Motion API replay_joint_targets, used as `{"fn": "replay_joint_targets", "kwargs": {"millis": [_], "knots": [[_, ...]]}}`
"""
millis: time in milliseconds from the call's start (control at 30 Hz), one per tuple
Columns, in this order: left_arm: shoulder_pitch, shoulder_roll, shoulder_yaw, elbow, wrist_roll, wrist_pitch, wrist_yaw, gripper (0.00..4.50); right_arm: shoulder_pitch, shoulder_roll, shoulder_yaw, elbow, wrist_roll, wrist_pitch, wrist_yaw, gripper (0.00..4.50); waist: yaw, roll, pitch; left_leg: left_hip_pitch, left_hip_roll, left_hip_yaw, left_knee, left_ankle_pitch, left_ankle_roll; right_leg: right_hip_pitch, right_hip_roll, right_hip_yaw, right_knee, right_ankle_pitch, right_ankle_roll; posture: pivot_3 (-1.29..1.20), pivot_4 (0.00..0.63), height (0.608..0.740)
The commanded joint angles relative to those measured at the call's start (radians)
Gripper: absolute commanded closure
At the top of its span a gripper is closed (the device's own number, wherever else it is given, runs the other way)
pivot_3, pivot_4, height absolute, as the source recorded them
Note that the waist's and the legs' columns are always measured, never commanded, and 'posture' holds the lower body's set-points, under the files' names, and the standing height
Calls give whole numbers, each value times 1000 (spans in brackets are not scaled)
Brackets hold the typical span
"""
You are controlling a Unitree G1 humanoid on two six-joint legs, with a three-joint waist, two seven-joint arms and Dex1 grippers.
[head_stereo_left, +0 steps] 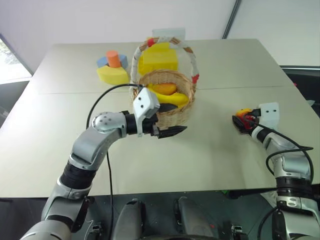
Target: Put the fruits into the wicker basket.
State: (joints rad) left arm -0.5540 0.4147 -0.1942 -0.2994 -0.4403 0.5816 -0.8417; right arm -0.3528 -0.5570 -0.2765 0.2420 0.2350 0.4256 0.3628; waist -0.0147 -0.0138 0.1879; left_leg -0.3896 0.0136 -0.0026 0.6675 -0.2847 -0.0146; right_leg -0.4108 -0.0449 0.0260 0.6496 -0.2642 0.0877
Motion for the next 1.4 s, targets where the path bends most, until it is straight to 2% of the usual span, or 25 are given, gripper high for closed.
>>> {"fn": "replay_joint_targets", "kwargs": {"millis": [33, 67, 133, 233, 367, 433, 533, 633, 700, 800, 867, 967, 1000, 1100, 1233, 1300, 1400], "knots": [[2, 9, 18, -43, -7, -3, 9, 601, -1, 1, -11, -54, 16, -29, 21, 2254, -1, 0, 0, 0, 0, 0, 0, 0, 0, 0, 0, 0, 0, 0, 0, 0, 150, 740], [5, 13, 31, -39, -8, -3, 14, 601, 7, -2, -10, -84, 17, -32, 27, 2503, -1, 0, 0, 0, 0, 0, 0, 0, 0, 0, 0, 0, 0, 0, 0, 0, 150, 740], [12, 20, 60, -29, -17, -1, 25, 601, 22, -15, 1, -140, 7, -37, 39, 2512, -2, 0, 0, 0, 0, 0, 0, 0, 0, 0, 0, 0, 0, 0, 0, 0, 150, 740], [60, 47, 126, -37, -54, 7, 28, 601, 49, -60, 63, -316, 14, -55, 143, 2512, -3, 1, 0, 0, 0, 0, 0, 0, 0, 0, 0, 0, 0, 0, 0, 0, 150, 740], [176, 117, 263, -57, -133, 20, 2, 601, 8, -93, 150, -620, 172, 24, 314, 2512, -10, 3, 1, 0, 2, 0, -1, 0, 0, -1, 2, 0, 0, 0, 0, 0, 150, 740], [216, 143, 300, -59, -148, 27, 4, 601, -67, -65, 209, -663, 205, 81, 321, 2512, -13, 3, 1, 0, 4, -1, -1, 0, 0, -2, 3, 0, 1, 0, 0, 0, 150, 740], [240, 159, 304, -67, -137, 14, 24, 601, -175, 8, 319, -621, 145, 116, 267, 2512, 3, 1, 0, 1, 4, -3, 0, 0, 0, 1, 2, -2, 1, 0, 0, 0, 150, 740], [246, 145, 312, -90, -150, 13, 52, 601, -304, 143, 427, -488, 61, 134, 177, 2512, 1, 1, 0, 1, 2, -3, 0, 0, 0, 1, -2, -2, 0, 0, 0, 0, 150, 740], [249, 138, 304, -105, -149, 12, 69, 601, -361, 205, 454, -388, -7, 125, 109, 2512, 3, 1, 0, -1, 1, -2, 0, 0, 0, -1, -3, -2, 0, 0, 0, 0, 150, 740], [258, 132, 289, -123, -140, 9, 87, 601, -399, 250, 465, -307, -43, 108, 82, 2512, 6, 1, 0, -3, 1, -2, -1, 0, -1, -3, -4, -2, 0, 0, 0, 0, 150, 740], [262, 127, 283, -131, -140, 9, 99, 601, -404, 266, 461, -293, -44, 98, 85, 1505, 3, 1, 0, -4, 0, -2, -1, 0, 0, -3, -4, -2, -1, 0, 0, 0, 150, 740], [262, 119, 275, -138, -143, 8, 112, 601, -395, 272, 456, -333, -39, 67, 105, 292, -1, 1, 0, -4, 0, -1, -1, 0, 0, -4, -4, -2, -1, 0, 0, 0, 150, 740], [261, 117, 274, -139, -145, 9, 115, 601, -388, 269, 456, -358, -34, 60, 117, 54, -2, 1, 0, -4, 1, -1, -1, 0, 0, -5, -4, -2, 0, 0, 0, 0, 150, 740], [253, 110, 265, -129, -145, 6, 119, 601, -327, 211, 447, -486, 5, 3, 219, 54, 0, 1, 0, -4, 1, -1, -1, 0, 0, -4, -3, -2, 0, 0, 0, 0, 150, 740], [248, 99, 261, -117, -155, 2, 114, 601, -179, 116, 353, -670, 136, 61, 314, 54, 3, 1, 0, -3, 1, -2, -1, 0, 0, -3, -3, -2, 0, 0, 0, 0, 150, 740], [243, 91, 258, -109, -160, 3, 111, 601, -99, 96, 278, -716, 190, 119, 289, 54, 6, 1, 0, -3, 1, -3, -1, 0, 0, -1, -4, -3, -1, 0, 0, 0, 150, 740], [238, 87, 245, -97, -159, 1, 97, 601, -81, 124, 223, -702, 210, 181, 199, 54, -5, 1, 0, -2, 1, -1, -1, -1, 1, 0, -4, -2, -2, 0, 0, 0, 150, 740]]}}
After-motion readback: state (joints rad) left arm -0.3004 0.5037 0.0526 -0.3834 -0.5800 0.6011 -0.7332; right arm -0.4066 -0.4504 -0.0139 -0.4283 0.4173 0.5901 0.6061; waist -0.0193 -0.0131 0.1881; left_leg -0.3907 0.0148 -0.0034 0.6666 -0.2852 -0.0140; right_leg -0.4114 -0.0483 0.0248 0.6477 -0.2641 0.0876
